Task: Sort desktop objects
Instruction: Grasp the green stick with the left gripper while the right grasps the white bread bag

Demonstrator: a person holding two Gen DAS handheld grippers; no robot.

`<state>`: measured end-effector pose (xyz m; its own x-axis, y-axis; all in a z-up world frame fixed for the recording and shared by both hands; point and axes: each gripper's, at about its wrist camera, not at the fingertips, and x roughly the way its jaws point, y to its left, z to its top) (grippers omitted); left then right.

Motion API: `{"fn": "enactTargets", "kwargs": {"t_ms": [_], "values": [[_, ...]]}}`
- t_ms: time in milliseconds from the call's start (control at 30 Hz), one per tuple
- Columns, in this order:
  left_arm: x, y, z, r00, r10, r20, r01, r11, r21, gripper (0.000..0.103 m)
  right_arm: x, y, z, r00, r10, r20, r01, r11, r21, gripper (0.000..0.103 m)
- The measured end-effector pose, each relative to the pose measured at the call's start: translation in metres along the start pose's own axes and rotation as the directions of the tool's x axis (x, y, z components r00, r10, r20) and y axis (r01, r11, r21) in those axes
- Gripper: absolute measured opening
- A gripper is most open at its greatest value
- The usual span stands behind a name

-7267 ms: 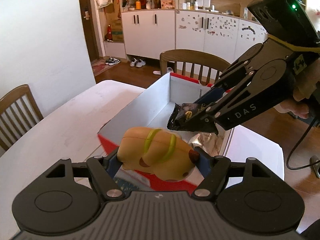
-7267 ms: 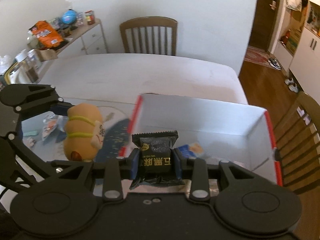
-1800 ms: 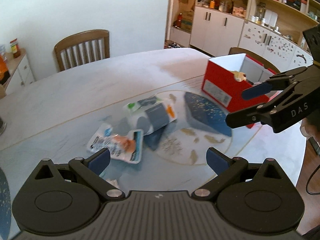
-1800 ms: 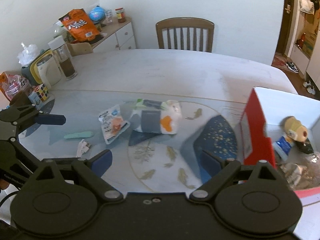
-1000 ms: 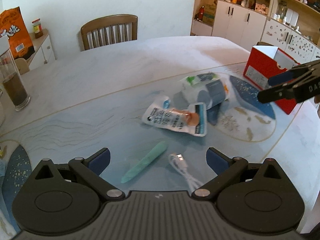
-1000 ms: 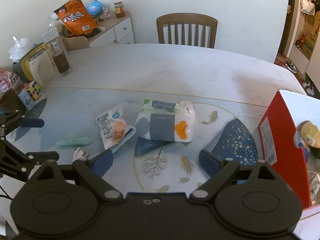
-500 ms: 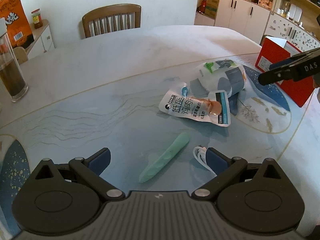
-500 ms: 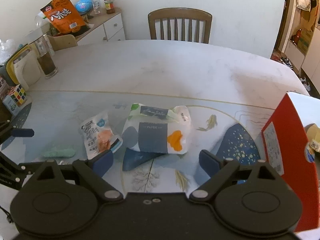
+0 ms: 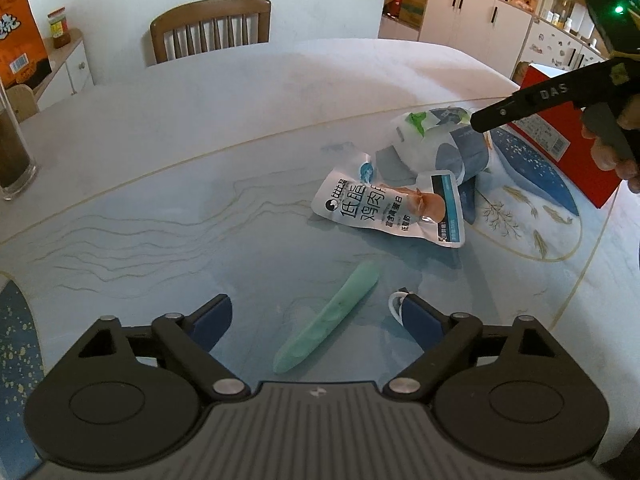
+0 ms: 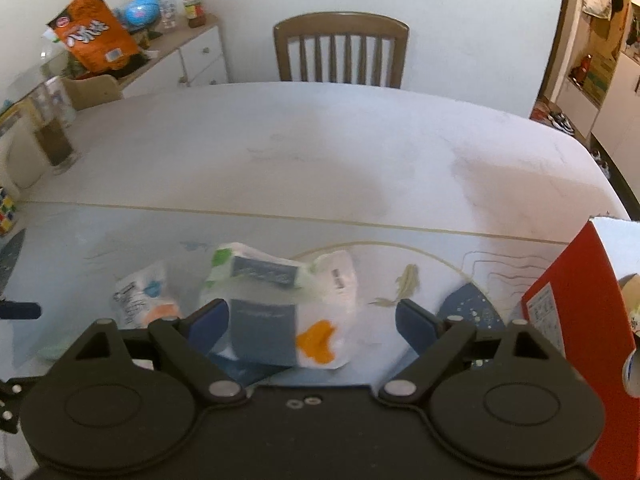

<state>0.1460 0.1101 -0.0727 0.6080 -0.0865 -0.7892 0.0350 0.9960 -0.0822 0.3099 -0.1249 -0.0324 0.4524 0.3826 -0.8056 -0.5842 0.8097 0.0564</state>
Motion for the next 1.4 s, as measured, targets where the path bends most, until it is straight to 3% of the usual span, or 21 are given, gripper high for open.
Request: {"fn": "enactTargets", "kwargs": {"t_ms": [100, 467, 667, 733, 800, 867, 1100, 1233, 1400], "values": [[0.002, 0.003, 0.000, 1.000, -0.006, -0.009, 0.006, 1.000, -0.011, 0.082, 0.006, -0.008, 0.004, 1.000, 0.002, -0.006, -0.002, 0.999, 0.037, 0.086], [0.009, 0.000, -0.002, 1.000, 0.005, -0.016, -0.005, 1.000, 0.026, 0.080, 0.034, -0.011, 0.005, 0.997, 0.009, -0.072, -0.006, 0.999, 0.041, 0.073], [0.010, -0.008, -0.002, 0.999, 0.033, -0.003, -0.033, 0.995, 0.090, 0.065, 0.041, -0.012, 0.001, 0.996, 0.027, -0.088, -0.022, 0.998, 0.058, 0.066], [0.010, -0.009, -0.003, 1.000, 0.028, 0.004, -0.029, 0.995, 0.100, 0.056, 0.042, -0.012, -0.001, 0.996, 0.030, -0.088, -0.024, 0.998, 0.064, 0.064], [0.010, -0.011, -0.002, 1.000, 0.020, 0.009, -0.021, 0.994, 0.106, 0.041, 0.041, -0.012, -0.002, 0.996, 0.034, -0.087, -0.028, 0.997, 0.068, 0.063], [0.010, -0.013, -0.001, 1.000, 0.008, 0.009, -0.009, 0.994, 0.112, 0.035, 0.041, -0.012, -0.003, 0.995, 0.038, -0.088, -0.032, 0.997, 0.072, 0.062], [0.014, -0.025, 0.001, 0.999, -0.037, 0.003, 0.036, 0.989, 0.143, 0.018, 0.038, -0.013, -0.005, 0.995, 0.043, -0.087, -0.036, 0.996, 0.087, 0.049], [0.018, -0.025, 0.002, 0.999, -0.037, 0.007, 0.036, 0.992, 0.123, 0.014, 0.030, -0.017, -0.009, 0.995, 0.038, -0.088, -0.030, 0.996, 0.088, 0.038], [0.019, -0.025, 0.002, 0.999, -0.035, 0.010, 0.034, 0.995, 0.098, 0.010, 0.016, -0.026, -0.020, 0.996, 0.031, -0.083, -0.021, 0.992, 0.126, 0.033]]}}
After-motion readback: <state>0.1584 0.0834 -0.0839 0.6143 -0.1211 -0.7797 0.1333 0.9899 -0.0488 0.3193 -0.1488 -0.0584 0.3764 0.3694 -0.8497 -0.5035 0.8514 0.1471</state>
